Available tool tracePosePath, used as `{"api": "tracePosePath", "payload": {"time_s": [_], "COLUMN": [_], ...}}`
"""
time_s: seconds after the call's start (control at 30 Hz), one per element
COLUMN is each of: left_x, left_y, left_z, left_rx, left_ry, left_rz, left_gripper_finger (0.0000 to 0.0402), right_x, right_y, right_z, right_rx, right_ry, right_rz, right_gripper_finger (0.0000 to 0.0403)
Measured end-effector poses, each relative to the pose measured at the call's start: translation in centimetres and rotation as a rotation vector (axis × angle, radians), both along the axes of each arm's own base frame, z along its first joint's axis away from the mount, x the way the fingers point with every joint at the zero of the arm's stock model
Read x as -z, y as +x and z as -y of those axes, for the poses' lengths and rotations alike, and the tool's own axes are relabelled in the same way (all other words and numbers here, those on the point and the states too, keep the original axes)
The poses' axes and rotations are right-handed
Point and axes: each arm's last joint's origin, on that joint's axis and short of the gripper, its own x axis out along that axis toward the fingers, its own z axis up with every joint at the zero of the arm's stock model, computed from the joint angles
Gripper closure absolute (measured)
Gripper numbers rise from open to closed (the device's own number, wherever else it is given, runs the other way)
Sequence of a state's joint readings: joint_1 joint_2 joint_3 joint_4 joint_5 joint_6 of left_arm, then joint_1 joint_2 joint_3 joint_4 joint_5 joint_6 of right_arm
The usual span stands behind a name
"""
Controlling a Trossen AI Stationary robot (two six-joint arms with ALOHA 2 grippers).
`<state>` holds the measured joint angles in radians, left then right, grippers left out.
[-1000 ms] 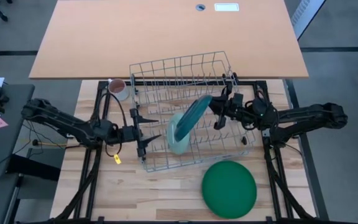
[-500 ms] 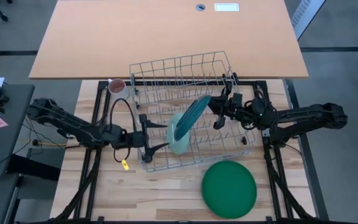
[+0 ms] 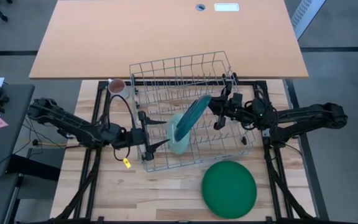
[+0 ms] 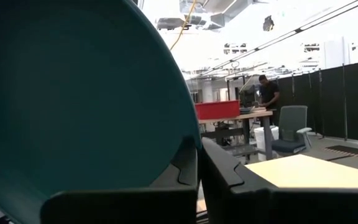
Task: Sort dishes
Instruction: Put the dark blue plate in the dish rack
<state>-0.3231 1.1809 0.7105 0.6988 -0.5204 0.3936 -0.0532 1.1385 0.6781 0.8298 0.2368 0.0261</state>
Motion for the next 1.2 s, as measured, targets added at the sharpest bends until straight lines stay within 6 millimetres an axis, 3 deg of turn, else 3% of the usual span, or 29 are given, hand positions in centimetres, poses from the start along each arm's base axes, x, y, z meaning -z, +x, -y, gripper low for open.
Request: {"api": "tracePosePath", "payload": {"time_s": [0.2,0.7,1.2], "left_x": [0.3,-0.1,2.4], "left_y": [0.1,0.1,3.2], "left_z": [0.4,0.3,1.0], "left_rx": [0.12,0.115,-0.107], "left_ry": [0.0,-0.019,0.067], "left_rz": [-0.025,0.028,0.093], "left_gripper_finger": [0.0102,0.0102,0.0102], "right_x": [-0.2,-0.2,-0.2], "right_y": [-0.1,-0.1,-0.1], "right_z": [0.0,0.0,0.0], "right_rx": [-0.001,-0.006,-0.002], "right_ry": [0.0,0.008,-0.002], "right_rz": [0.019,0.027,0.019], "right_gripper_finger": [0.0396,0.0396,0.0396]}}
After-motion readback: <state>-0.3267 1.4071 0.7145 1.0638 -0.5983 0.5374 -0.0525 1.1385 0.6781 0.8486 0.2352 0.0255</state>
